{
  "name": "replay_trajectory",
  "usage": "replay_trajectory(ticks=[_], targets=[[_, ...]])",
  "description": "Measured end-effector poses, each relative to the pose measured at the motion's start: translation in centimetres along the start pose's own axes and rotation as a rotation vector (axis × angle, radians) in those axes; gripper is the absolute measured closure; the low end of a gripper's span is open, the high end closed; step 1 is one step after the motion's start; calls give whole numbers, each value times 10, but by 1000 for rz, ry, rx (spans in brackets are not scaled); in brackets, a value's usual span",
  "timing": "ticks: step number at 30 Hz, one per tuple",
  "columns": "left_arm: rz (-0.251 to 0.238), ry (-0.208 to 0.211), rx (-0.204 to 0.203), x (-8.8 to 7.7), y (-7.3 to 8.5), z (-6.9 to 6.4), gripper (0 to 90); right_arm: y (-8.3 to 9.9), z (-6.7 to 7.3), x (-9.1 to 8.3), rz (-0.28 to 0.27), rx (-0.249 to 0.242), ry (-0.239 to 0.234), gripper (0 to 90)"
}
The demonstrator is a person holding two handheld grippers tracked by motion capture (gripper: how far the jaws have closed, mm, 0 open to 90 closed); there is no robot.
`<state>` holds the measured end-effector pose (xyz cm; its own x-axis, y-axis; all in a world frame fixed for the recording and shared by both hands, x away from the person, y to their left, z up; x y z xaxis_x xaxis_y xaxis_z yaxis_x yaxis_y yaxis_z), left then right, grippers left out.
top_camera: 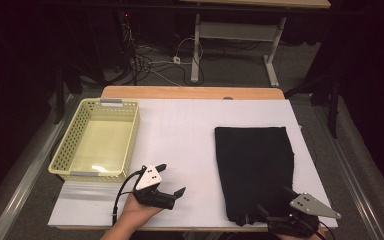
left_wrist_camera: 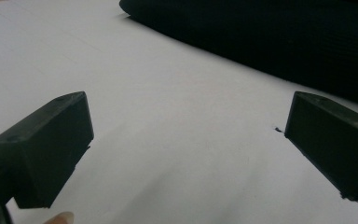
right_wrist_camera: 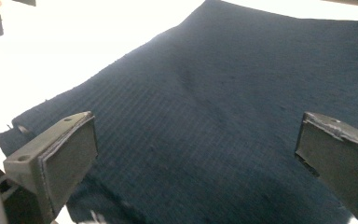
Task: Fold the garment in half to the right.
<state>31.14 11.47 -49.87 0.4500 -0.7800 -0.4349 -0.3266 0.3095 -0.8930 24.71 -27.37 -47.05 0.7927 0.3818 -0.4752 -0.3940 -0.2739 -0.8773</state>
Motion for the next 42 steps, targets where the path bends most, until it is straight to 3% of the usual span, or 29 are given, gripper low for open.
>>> replay_trajectory(ticks=[13, 23, 31, 37, 42], targets=[[1, -3, 1, 0, 0, 0, 7, -17, 32, 29, 7, -55, -85, 22], [1, -2, 2, 0, 0, 0, 7, -21, 68, 35, 32, -122, -145, 174], [2, -2, 3, 0, 0, 0, 7, -7, 86, 38, 120, -178, -139, 254], [1, -1, 4, 0, 0, 0, 7, 5, 89, 41, 139, -250, -72, 471], [3, -3, -2, 0, 0, 1, 7, 8, 88, 39, 118, -252, -68, 705]])
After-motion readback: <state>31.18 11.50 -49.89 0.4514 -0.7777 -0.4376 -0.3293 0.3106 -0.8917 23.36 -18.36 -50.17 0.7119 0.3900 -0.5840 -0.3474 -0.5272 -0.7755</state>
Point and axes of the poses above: each handheld gripper's, and its own axes: x roughly forward along the jaws, y roughly out of its underside, z roughly to its left, the point moved 2 cm from there along x, roughly forward along the jaws, and after that the axes turned 6 degrees about y, right-handed, at the moved point
